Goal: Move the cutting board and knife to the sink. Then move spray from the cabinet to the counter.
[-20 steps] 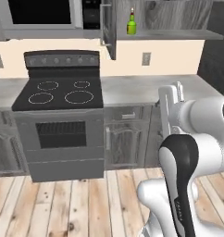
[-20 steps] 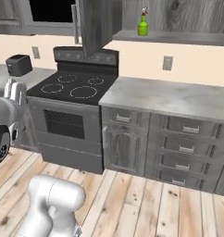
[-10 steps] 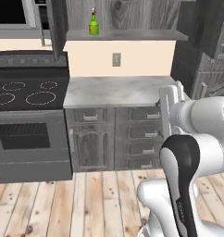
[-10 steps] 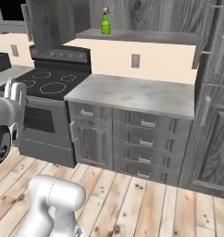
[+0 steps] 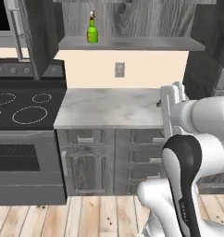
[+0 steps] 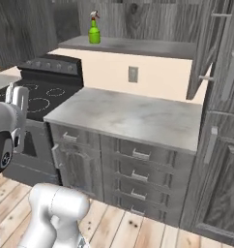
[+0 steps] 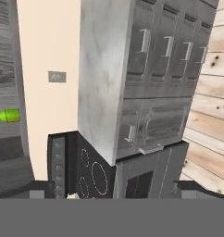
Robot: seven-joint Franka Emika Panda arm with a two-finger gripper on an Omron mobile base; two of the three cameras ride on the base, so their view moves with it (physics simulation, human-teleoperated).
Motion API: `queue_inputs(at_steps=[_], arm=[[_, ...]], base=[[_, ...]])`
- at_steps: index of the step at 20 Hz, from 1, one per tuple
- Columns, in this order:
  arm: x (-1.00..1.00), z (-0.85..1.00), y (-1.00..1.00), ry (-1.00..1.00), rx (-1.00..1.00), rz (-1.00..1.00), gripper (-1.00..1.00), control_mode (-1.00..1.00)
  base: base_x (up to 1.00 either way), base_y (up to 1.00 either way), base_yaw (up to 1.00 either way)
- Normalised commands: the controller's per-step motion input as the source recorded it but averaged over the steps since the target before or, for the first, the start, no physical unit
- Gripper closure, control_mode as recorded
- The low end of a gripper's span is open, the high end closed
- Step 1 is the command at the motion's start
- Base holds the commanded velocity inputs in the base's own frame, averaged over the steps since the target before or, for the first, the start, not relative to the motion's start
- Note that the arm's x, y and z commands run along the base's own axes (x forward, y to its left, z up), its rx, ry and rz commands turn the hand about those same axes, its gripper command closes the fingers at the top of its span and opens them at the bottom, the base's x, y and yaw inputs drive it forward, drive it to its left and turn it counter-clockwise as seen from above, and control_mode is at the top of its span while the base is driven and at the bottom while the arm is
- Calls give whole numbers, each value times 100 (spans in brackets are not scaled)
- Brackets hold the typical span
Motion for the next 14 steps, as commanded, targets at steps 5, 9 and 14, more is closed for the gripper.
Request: queue_inputs(at_steps=[5,9,14], arm=[[0,0,0,0,0,0,-100,100],[0,0,0,0,0,0,-100,100],[0,0,0,0,0,0,-100,100]], base=[[100,-30,3],[100,-30,0],[98,0,0]])
